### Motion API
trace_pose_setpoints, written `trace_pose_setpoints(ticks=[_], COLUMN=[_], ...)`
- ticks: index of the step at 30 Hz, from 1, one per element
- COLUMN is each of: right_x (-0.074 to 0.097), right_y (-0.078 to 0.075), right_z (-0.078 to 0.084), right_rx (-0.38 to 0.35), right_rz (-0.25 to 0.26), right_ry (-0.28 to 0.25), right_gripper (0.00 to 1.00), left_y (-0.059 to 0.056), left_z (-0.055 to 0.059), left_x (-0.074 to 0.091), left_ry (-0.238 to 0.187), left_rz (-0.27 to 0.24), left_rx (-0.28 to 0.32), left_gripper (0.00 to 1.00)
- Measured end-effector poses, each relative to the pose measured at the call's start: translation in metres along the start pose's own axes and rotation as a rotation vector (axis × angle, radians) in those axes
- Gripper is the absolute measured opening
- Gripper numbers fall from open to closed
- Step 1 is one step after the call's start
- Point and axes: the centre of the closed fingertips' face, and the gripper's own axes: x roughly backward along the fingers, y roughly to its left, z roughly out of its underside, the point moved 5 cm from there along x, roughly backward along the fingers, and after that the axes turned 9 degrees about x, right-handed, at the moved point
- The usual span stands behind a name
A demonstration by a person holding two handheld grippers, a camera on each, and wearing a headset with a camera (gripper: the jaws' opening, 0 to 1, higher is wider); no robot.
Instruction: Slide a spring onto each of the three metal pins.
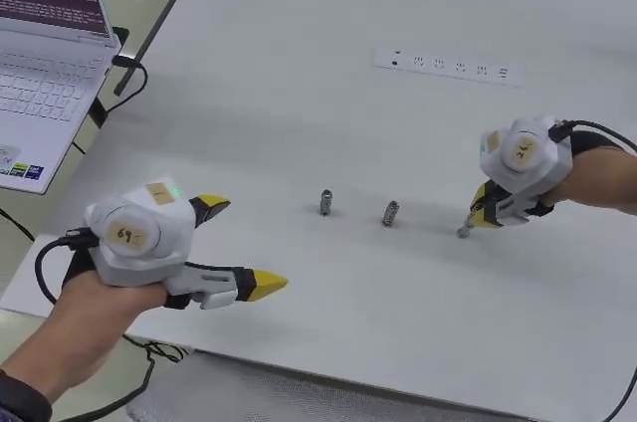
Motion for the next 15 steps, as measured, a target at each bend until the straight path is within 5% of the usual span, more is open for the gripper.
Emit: trace_pose_setpoints(ticks=[15], right_x=[-0.018], right_y=[0.000], right_z=[0.005], right_rx=[0.009], right_rz=[-0.027], right_ry=[0.022], right_gripper=[0.09], left_y=[0.000], left_z=[0.001], left_x=[0.003], left_ry=[0.007], left_rz=[-0.011], left_rx=[0.011], left_gripper=[0.75])
